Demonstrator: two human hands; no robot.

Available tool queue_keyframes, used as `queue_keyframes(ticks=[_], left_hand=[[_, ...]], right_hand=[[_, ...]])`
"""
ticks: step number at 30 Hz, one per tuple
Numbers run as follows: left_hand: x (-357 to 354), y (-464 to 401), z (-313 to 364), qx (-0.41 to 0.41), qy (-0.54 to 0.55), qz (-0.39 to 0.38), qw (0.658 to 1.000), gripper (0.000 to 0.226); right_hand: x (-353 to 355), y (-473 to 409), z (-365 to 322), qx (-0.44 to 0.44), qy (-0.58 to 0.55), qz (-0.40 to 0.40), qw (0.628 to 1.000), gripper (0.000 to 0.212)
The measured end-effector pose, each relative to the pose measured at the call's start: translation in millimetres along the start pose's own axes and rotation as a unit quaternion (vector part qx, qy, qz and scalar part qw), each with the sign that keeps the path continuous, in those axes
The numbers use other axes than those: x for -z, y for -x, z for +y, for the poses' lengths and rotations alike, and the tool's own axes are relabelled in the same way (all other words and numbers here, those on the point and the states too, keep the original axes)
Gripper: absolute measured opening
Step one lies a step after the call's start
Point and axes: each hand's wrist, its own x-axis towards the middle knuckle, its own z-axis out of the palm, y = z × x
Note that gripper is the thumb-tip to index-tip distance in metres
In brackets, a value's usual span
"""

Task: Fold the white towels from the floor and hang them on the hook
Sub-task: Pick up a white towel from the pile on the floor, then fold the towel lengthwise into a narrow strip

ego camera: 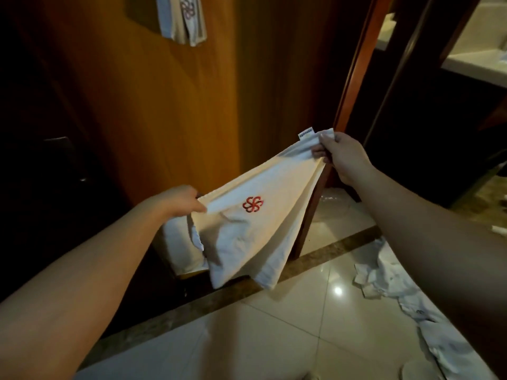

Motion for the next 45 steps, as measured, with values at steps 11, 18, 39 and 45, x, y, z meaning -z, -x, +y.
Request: queue_keyframes(ticks=[11, 18, 39, 45], left_hand=[[13.6, 33.5, -71.2, 0.062, 0.137, 0.125, 0.981, 0.023], [50.5, 49.0, -70.7, 0.058, 0.503, 0.133, 0.852, 0.015], [77.9, 87.5, 70.2, 0.05, 0.759, 0.211, 0.614, 0.012], [53.6, 113.9, 117.9, -0.005, 0.65, 0.272, 0.709, 0.01]], right_hand=[[-11.5, -4.0, 1.1, 0.0, 0.079, 0.122, 0.989, 0.015], [-0.1, -5.1, -1.9, 0.006, 0.084, 0.113, 0.99, 0.025], [-68.1, 59.6, -60.9, -0.173, -0.38, 0.06, 0.907, 0.016], [-130.2, 123.6, -75.0, -0.024, -0.263, 0.002, 0.964, 0.027]])
